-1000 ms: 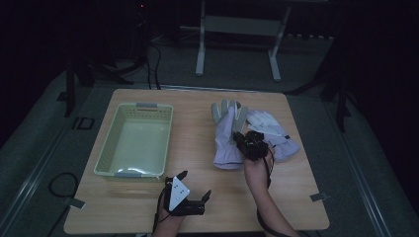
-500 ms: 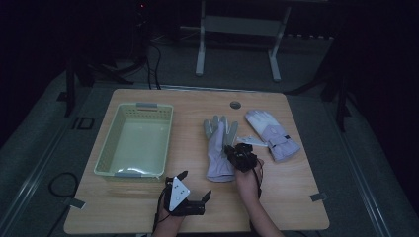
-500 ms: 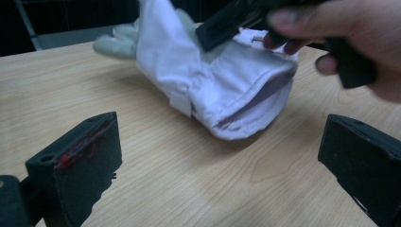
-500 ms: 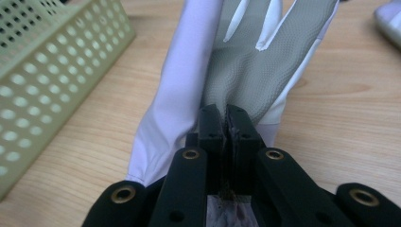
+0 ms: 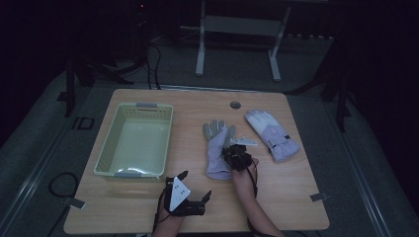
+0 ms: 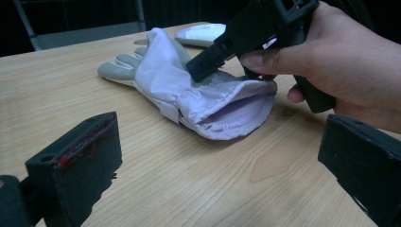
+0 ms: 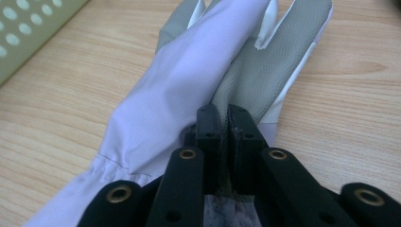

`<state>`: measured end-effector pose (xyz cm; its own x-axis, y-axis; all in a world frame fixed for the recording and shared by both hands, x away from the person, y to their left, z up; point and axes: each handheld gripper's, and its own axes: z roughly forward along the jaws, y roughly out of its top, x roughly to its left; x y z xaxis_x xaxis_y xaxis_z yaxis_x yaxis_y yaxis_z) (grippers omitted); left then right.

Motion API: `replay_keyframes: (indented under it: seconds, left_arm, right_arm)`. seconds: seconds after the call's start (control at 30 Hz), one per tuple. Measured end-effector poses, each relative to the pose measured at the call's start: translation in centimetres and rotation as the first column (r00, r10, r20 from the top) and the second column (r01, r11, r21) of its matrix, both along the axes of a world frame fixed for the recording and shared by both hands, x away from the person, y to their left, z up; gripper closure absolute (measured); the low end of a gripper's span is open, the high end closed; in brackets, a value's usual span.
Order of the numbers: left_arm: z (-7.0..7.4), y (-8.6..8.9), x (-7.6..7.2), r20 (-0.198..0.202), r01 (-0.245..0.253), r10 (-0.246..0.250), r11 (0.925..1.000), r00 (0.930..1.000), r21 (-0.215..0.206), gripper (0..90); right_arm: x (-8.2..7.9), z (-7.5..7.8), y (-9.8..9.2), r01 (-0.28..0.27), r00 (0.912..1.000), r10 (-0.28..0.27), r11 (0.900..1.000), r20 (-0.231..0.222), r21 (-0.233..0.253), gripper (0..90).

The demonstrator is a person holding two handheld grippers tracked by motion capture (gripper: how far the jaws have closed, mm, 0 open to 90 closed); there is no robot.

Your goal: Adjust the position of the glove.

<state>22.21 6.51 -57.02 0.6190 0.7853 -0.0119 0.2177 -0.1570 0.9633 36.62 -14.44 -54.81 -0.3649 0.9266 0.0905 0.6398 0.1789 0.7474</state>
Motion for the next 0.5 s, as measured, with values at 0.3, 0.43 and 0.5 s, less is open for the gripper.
replay_keyframes:
  seconds: [0.3,0.43,0.5]
  left_arm:
    - [0.0,0.0,0.0,-0.003,0.000,0.000,1.0000,1.0000,-0.001,0.5]
    - [0.0,0.0,0.0,-0.002,0.000,0.000,1.0000,1.0000,0.000,0.5]
    - [0.0,0.0,0.0,-0.002,0.000,0.000,1.0000,1.0000,0.000,0.5]
  right_arm:
    - [-0.1,1.3,-0.8,-0.064,0.9979,0.064,0.998,-0.001,0.000,66.7]
    - [0.1,2.6,-2.1,-0.081,0.9965,0.081,0.997,0.023,0.003,59.9]
    - [0.2,3.3,-2.8,-0.099,0.9942,0.099,0.995,0.043,-0.002,55.6]
